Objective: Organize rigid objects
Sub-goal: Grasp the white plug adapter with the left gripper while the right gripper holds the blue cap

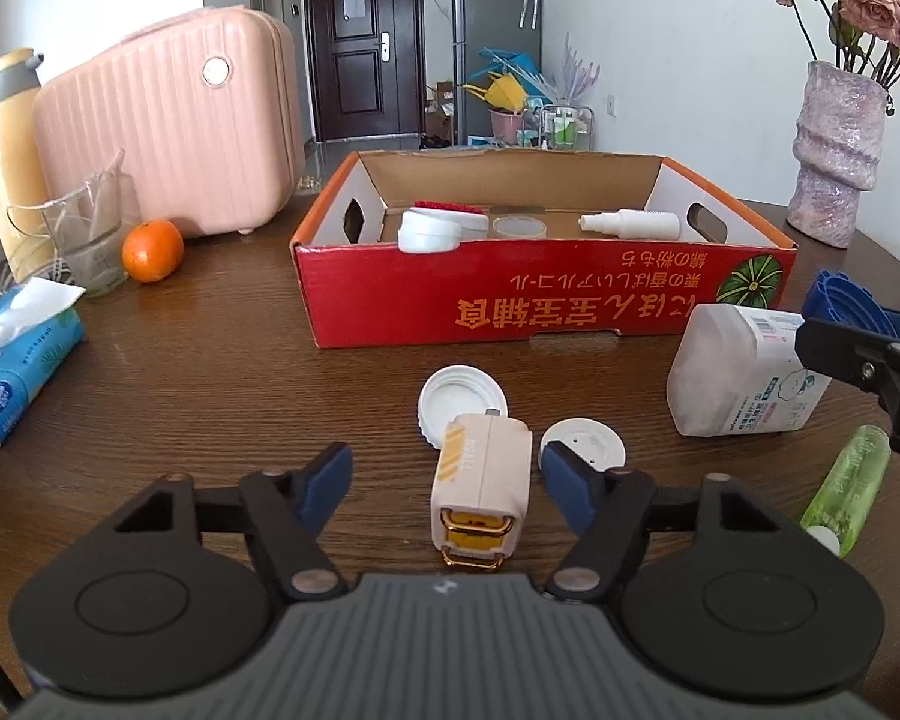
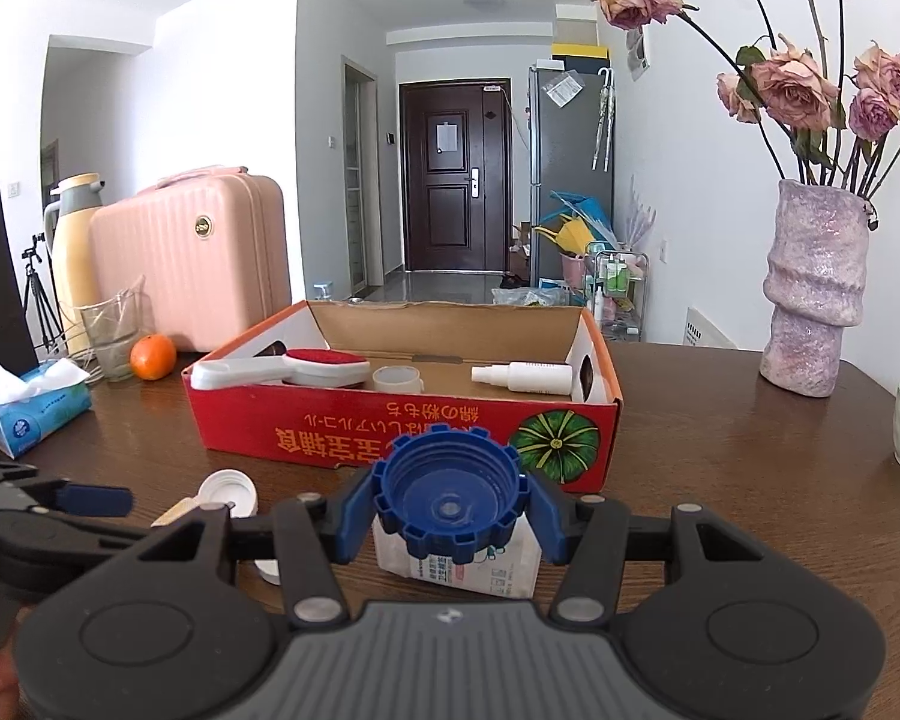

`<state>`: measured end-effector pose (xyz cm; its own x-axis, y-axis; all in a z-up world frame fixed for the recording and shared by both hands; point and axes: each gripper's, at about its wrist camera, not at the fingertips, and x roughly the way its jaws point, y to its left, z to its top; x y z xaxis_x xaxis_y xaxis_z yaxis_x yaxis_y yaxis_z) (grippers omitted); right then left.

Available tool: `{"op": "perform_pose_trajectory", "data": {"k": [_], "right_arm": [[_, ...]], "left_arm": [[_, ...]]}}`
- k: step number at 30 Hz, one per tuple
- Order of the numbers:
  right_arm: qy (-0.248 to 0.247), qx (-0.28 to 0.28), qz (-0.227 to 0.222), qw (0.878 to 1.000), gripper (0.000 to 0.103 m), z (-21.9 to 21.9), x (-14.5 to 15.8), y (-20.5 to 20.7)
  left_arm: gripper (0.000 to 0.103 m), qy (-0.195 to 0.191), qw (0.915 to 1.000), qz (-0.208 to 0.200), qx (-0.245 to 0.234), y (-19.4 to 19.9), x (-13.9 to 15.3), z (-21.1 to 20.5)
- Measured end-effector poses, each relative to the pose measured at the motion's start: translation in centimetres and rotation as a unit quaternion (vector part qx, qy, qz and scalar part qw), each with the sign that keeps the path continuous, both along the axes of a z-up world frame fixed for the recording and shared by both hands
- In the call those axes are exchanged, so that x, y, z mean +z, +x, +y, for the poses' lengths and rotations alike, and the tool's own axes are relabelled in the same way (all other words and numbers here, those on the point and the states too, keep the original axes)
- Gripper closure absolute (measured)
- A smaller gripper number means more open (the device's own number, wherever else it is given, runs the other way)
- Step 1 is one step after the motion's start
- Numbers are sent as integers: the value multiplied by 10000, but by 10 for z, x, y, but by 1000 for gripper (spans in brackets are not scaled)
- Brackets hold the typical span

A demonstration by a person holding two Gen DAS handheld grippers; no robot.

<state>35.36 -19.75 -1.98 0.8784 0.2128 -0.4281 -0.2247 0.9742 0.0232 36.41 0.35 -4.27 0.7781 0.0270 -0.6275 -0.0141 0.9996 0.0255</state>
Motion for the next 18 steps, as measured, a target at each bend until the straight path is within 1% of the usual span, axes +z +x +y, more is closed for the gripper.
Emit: {"op": "perform_pose_trajectory", "data": {"k": [3,4,6,7,8,13,18], "right_arm": [[-40,-7,3,10000,50,1,-2,0],[-49,-9,7,10000,50,2,-2,0],[-59,-14,17,10000,50,2,-3,1],[-61,-16,18,10000,50,2,-3,1],[-63,-15,12,10000,50,2,-3,0],[-67,9,-46,10000,50,1,-3,-4],[-83,24,-48,10000,50,1,-4,-5]], "left_arm": [[33,-85,9999,79,-63,6,-3,2],[36,-117,9998,116,-95,7,-4,2],[50,-204,9993,237,-224,10,-8,3],[66,-267,9987,310,-300,11,-10,3],[71,-322,9983,349,-346,12,-11,3],[71,-435,9983,301,-258,8,-11,7],[71,-342,9990,116,-275,-1,-4,5]]}}
